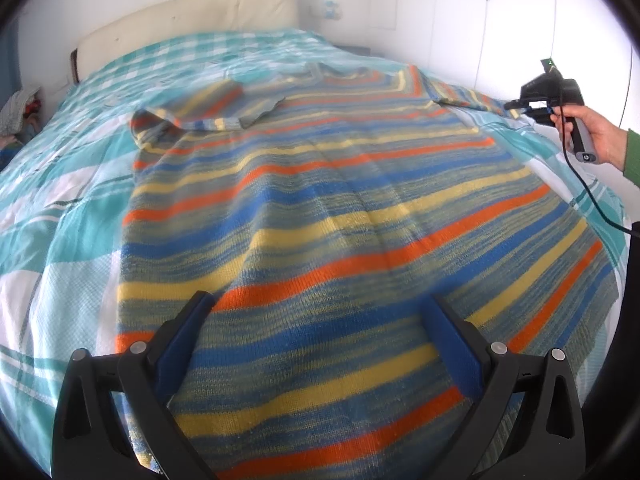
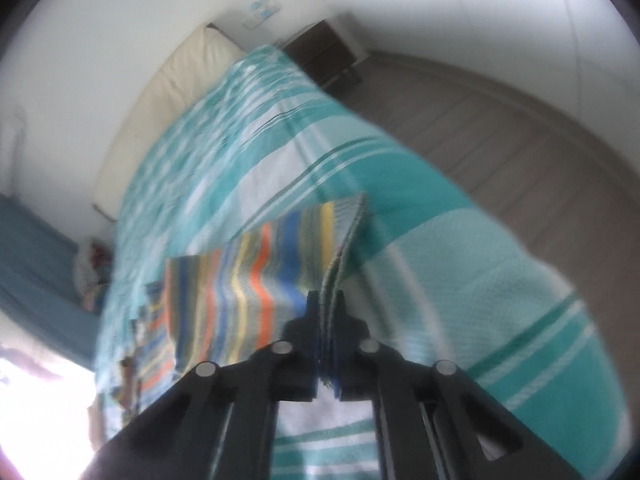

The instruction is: Fold small clothes

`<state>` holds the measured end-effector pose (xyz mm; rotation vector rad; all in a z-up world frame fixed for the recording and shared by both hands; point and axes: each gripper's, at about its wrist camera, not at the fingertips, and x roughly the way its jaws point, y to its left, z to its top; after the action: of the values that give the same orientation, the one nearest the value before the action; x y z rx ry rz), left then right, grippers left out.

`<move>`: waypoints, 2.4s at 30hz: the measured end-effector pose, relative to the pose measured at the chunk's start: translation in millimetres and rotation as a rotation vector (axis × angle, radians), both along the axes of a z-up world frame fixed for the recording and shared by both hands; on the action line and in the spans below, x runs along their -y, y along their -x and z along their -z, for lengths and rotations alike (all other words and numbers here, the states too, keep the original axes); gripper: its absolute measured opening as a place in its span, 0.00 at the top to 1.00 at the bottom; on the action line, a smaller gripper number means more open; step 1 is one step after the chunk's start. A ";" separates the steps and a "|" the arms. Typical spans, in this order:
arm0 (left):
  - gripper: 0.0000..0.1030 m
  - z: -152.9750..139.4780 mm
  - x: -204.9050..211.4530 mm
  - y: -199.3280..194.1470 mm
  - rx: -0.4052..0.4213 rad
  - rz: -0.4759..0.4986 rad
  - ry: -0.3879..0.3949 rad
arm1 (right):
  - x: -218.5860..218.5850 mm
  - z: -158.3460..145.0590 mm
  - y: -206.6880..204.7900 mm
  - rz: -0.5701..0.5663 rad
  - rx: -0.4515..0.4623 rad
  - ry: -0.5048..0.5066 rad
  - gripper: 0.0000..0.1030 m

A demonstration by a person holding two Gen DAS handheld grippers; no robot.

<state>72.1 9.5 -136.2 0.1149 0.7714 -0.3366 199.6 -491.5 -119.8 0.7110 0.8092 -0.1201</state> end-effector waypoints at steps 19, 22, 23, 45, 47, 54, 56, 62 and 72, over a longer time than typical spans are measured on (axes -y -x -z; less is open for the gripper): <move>0.01 -5.6 1.6 2.5 -0.020 -0.033 -0.017 | -6.8 -13.4 63.7 0.080 -0.133 0.346 0.41; 0.02 -21.6 1.9 13.3 -0.060 -0.004 0.022 | -19.1 -37.6 104.2 0.086 -0.086 0.396 0.41; 0.02 -28.4 1.7 18.6 -0.060 0.007 0.041 | -26.2 -45.7 116.1 0.074 -0.067 0.409 0.41; 0.01 -153.2 -31.5 -102.5 0.080 0.187 -0.146 | -313.2 18.7 220.3 -0.725 0.063 0.566 0.32; 0.03 -119.4 -5.2 -137.2 0.054 0.255 -0.232 | -308.7 19.8 219.3 -0.709 0.065 0.543 0.32; 0.38 -16.5 18.6 -231.3 -0.189 0.213 -0.326 | -311.1 17.9 215.7 -0.693 0.077 0.537 0.31; 0.98 -16.4 -0.3 -244.0 -0.229 0.141 -0.218 | -310.6 17.6 215.2 -0.692 0.079 0.531 0.31; 0.97 -85.8 -142.2 -243.4 -0.122 -0.231 0.138 | -309.4 17.8 216.2 -0.693 0.085 0.520 0.31; 0.98 -39.0 -328.5 -204.5 -0.219 -0.768 0.276 | -313.2 20.0 215.4 -0.690 0.085 0.530 0.25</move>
<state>276.6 338.0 -97.2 -0.4789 0.9176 0.2824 -15.8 -178.2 -139.8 -0.0824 0.8534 0.3094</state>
